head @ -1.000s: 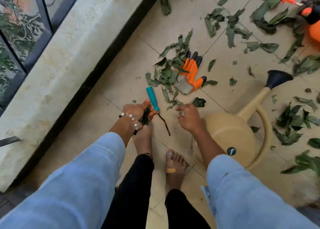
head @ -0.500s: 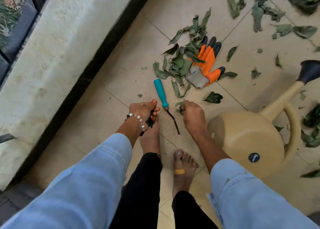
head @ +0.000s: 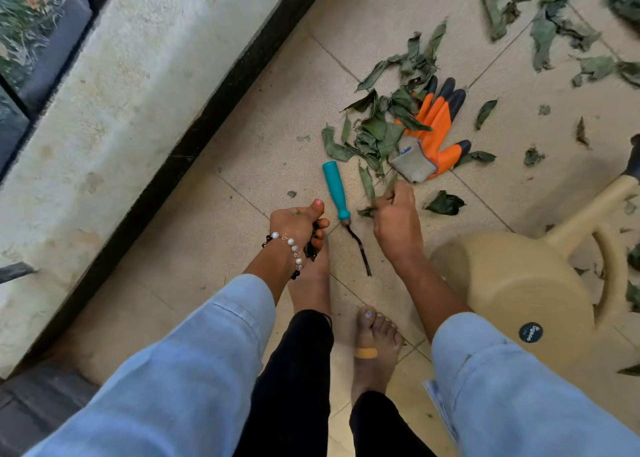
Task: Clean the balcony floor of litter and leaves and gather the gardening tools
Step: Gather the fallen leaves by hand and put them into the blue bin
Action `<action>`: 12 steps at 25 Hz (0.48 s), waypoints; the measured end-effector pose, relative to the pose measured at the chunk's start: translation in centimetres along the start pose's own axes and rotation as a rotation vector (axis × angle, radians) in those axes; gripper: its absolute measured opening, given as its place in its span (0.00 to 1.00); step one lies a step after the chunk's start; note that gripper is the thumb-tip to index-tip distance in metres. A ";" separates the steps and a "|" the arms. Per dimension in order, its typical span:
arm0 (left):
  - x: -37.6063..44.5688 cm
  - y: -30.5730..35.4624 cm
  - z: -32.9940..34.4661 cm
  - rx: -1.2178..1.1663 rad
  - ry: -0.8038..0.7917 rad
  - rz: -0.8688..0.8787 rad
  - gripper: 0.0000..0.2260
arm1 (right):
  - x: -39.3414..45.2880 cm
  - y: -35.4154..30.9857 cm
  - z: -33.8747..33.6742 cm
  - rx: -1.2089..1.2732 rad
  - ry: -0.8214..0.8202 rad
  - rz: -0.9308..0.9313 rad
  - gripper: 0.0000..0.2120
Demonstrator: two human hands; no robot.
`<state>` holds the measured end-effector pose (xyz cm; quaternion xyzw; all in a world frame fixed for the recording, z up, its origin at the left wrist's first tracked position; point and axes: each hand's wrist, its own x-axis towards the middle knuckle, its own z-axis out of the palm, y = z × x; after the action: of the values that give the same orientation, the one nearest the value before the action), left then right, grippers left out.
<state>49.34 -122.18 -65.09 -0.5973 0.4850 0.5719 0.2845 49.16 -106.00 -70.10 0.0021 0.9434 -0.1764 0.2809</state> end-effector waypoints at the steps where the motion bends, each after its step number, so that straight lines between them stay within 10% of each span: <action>1: -0.2 0.1 0.1 -0.003 0.004 0.002 0.10 | 0.1 -0.5 -0.3 -0.015 0.039 -0.059 0.09; 7: -0.3 1.4 0.6 -0.012 -0.004 0.061 0.10 | 2.6 -0.6 -0.5 -0.267 -0.075 -0.164 0.14; 12: -1.5 1.0 0.6 0.046 0.040 0.115 0.14 | -0.9 -3.6 -3.2 0.823 0.006 0.233 0.12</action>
<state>48.39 -121.62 -63.59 -0.5732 0.5371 0.5640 0.2549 47.79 -108.22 -65.93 0.2210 0.7885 -0.5054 0.2721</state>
